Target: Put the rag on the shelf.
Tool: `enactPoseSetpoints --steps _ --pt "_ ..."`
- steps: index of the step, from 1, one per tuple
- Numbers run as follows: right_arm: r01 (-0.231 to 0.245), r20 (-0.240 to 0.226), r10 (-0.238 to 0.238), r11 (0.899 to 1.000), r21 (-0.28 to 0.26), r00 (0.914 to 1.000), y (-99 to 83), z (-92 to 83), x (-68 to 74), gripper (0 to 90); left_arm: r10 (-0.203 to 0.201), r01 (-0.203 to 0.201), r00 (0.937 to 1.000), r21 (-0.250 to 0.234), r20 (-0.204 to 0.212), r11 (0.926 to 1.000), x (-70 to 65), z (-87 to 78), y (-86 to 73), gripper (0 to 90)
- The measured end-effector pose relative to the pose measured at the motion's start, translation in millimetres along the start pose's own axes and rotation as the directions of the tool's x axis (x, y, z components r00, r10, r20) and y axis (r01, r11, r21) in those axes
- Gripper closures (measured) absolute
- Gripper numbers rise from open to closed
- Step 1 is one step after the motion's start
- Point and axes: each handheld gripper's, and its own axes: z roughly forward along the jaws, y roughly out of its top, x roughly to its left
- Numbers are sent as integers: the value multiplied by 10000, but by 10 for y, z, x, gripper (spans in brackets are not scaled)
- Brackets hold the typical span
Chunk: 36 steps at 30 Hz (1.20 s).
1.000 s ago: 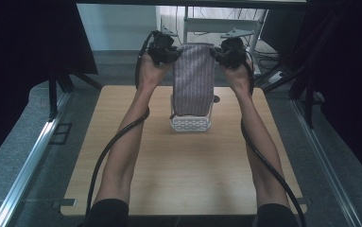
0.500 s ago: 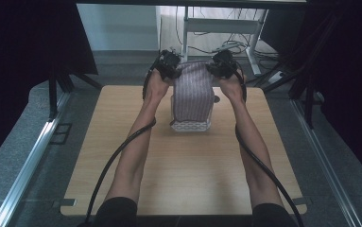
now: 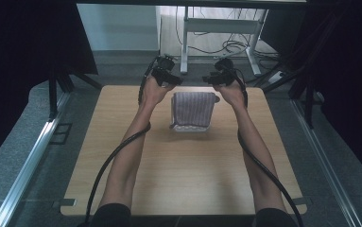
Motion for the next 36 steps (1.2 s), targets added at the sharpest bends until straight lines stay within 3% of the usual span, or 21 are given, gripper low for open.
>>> enactPoseSetpoints --steps 4,7,15,29,36 --pt "-148 -147 147 9998 -98 9998 -45 -55 14 432 112 -99 9992 -351 379 9993 -56 -90 -28 283" --pt "19 -77 -20 9999 -111 10000 -86 -88 44 408 262 -220 9971 -586 719 9980 -100 -139 -55 248" --pt "90 -345 -102 9994 -342 9994 -152 -181 123 347 393 -283 9919 -912 1210 9954 -163 -235 -123 210" --pt "277 -1026 -333 9981 -555 9942 -236 -331 335 234 681 -430 9816 -1413 1786 9890 -244 -431 -307 158" --pt "450 -1224 -509 9977 -503 9912 -334 -405 428 198 741 -479 9807 -1451 1808 9883 -301 -501 -435 137"
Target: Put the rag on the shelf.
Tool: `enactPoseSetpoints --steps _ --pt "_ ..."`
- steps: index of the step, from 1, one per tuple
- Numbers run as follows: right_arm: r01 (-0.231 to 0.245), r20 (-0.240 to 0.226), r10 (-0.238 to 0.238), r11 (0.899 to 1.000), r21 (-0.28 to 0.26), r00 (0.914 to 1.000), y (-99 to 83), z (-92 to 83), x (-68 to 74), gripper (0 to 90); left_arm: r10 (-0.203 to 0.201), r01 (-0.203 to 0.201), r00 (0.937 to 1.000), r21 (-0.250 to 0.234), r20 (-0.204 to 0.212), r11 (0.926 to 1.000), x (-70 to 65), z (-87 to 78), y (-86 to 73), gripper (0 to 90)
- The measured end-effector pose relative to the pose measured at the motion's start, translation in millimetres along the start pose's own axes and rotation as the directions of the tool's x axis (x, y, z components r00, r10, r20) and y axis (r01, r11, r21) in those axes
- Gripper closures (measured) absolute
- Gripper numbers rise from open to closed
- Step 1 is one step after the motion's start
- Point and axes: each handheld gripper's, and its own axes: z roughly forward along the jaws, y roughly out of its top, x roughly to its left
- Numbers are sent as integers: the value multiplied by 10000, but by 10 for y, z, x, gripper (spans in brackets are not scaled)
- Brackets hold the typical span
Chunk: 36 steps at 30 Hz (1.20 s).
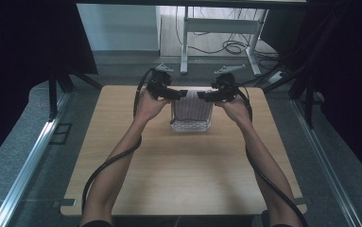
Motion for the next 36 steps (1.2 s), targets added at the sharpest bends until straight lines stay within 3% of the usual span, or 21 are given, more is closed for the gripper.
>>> enactPoseSetpoints --steps 12,21,28,36 --pt "228 -192 -223 9994 263 9996 -243 -180 164 141 312 -311 9995 -193 61 9993 -200 -190 -231 124" --pt "446 -267 -436 9983 371 9987 -474 -322 270 132 820 -819 9966 -108 126 9966 -380 -281 -483 121" --pt "495 -287 -482 9977 456 9984 -688 -376 354 88 868 -868 9957 7 309 9962 -480 -295 -720 120" --pt "557 -615 -520 9967 592 9968 -963 -376 483 74 970 -974 9948 125 325 9952 -573 -344 -980 121"
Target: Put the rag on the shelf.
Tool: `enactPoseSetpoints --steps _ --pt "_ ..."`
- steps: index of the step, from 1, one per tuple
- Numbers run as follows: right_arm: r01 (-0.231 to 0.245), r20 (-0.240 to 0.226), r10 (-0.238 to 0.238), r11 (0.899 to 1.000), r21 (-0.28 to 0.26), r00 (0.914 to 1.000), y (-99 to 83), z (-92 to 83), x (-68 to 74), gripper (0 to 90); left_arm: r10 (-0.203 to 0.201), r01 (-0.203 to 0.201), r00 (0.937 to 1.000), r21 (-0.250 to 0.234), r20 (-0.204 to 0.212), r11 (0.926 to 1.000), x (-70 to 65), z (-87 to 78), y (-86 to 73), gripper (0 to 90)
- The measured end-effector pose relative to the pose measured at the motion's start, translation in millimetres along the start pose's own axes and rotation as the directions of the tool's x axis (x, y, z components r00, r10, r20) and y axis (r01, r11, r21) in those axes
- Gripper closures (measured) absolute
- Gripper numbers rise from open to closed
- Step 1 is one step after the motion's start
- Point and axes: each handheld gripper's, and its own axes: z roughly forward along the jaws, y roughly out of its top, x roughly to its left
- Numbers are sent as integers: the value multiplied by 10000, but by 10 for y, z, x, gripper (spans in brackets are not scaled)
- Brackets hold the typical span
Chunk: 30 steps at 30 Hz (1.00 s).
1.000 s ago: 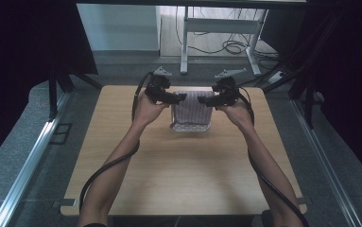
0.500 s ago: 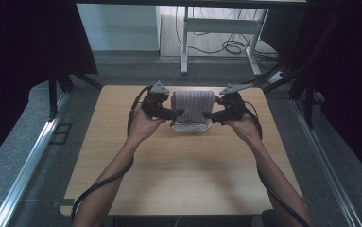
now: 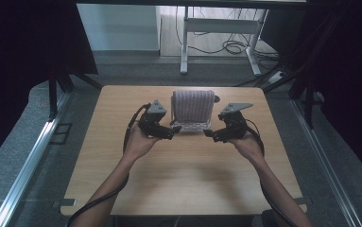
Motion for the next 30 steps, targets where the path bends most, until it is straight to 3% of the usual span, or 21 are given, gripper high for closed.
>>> enactPoseSetpoints --steps 10,20,27,29,30 --pt "155 -135 -149 9988 471 9998 -359 125 152 75 -20 23 10000 368 -59 9993 -112 23 -413 122" --pt "188 -289 -166 9966 803 9994 -714 276 285 75 -615 609 9981 559 89 9966 -215 59 -846 123" --pt "266 -321 -229 9923 1212 9992 -947 418 336 57 -1003 997 9950 895 20 9910 -246 210 -1154 124" --pt "287 -315 -244 9892 1436 9992 -1012 465 331 39 -644 673 9976 1403 -250 9878 -255 260 -1201 120" --pt "284 -295 -243 9886 1477 9993 -1049 488 320 38 -608 648 9976 1433 -321 9875 -259 271 -1217 118"
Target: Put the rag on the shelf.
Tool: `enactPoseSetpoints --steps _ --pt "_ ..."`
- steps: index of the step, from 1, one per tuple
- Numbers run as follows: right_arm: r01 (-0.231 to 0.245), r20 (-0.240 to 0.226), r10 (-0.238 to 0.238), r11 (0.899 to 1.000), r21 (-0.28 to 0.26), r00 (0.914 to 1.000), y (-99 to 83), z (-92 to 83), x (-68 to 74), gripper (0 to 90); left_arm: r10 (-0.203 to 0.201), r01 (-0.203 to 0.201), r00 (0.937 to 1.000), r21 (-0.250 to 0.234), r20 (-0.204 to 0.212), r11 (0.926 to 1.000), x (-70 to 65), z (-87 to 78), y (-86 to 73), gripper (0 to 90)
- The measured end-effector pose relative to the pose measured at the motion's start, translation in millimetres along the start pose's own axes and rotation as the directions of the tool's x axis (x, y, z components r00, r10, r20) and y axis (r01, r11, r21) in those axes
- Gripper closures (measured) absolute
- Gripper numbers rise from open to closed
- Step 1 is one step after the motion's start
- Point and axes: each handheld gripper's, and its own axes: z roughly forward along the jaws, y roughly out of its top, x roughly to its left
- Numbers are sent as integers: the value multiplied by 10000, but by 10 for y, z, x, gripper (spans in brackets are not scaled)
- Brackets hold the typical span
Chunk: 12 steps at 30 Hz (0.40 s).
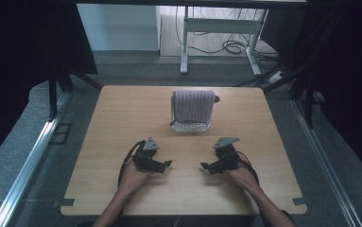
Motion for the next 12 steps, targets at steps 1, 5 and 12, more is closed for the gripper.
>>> enactPoseSetpoints --steps 1,5,12 --pt "-54 25 54 10000 35 10000 -20 18 -7 37 -32 31 10000 232 23 9997 -3 15 3 122" --pt "-38 193 39 10000 -29 9998 -54 71 -28 0 146 -139 9999 739 -89 9972 -25 60 21 97" --pt "-79 209 79 10000 -35 9997 -52 75 -27 0 141 -133 9998 749 -103 9971 -26 60 20 97"
